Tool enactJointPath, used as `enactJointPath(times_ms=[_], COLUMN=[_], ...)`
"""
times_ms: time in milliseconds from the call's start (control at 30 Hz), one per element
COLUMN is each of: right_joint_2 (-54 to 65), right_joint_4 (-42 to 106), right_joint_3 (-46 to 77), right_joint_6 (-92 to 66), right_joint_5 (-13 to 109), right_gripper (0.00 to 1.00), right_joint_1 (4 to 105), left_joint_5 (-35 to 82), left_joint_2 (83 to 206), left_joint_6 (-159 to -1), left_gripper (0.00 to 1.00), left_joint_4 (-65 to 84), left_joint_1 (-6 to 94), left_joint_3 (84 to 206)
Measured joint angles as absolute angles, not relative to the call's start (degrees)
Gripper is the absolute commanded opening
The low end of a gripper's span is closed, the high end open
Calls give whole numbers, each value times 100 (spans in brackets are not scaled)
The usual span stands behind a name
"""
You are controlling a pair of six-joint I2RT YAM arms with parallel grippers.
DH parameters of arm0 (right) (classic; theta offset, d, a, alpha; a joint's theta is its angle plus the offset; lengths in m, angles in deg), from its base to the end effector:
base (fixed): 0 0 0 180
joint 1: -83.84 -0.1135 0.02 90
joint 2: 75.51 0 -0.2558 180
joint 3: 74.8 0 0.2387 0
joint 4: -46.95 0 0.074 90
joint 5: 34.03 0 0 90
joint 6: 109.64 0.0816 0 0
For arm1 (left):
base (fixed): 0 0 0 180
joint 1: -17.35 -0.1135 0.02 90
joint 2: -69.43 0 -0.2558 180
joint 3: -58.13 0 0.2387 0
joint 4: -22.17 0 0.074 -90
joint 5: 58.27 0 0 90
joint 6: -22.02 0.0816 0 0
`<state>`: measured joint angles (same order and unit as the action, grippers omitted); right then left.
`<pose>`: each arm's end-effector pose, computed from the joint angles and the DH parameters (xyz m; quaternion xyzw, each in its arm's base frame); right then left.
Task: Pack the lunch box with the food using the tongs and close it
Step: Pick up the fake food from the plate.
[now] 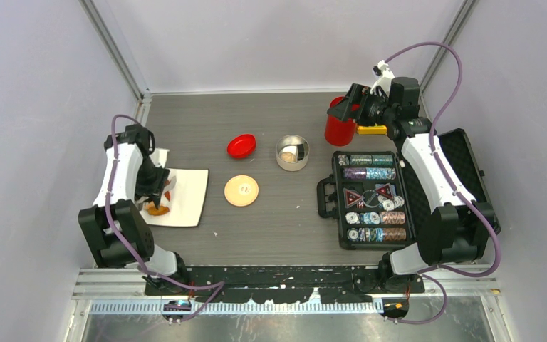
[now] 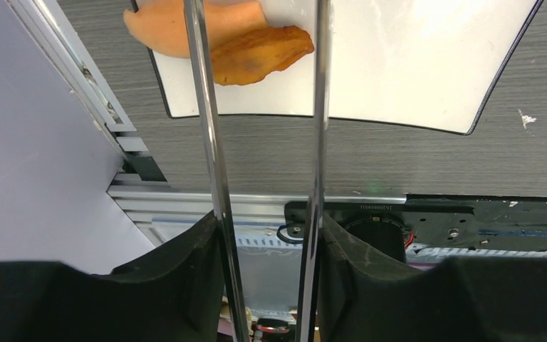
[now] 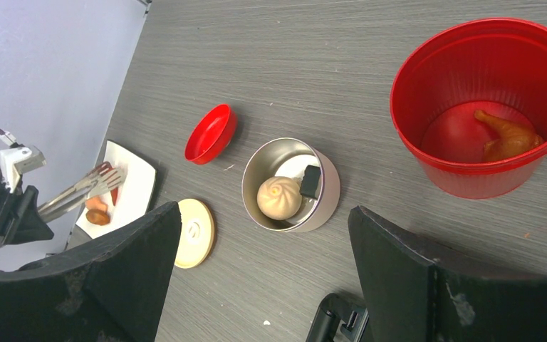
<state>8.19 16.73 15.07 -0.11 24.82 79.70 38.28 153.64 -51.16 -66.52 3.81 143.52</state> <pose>0.3566 0.0681 0.3348 -0.0366 0.8204 0.3280 0.4669 0.2307 0.0651 0.2180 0.0273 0.9978 0.0608 0.0060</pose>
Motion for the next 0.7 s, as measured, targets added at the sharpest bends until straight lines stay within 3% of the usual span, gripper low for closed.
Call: enactJointPath(times_ms=[700], right_joint_2=[756], right_joint_4=[1651], right_joint_3=[1485], right_joint_6=[-53], right_joint_5=[2523], right_gripper=[91], right_joint_1=[7979], left_joint_5=[3644], left_joint_2=[15523], left_joint_6=[-5168], left_gripper=[31], left_joint_4=[-6709], left_joint_1=[462], left_joint_3=[14861])
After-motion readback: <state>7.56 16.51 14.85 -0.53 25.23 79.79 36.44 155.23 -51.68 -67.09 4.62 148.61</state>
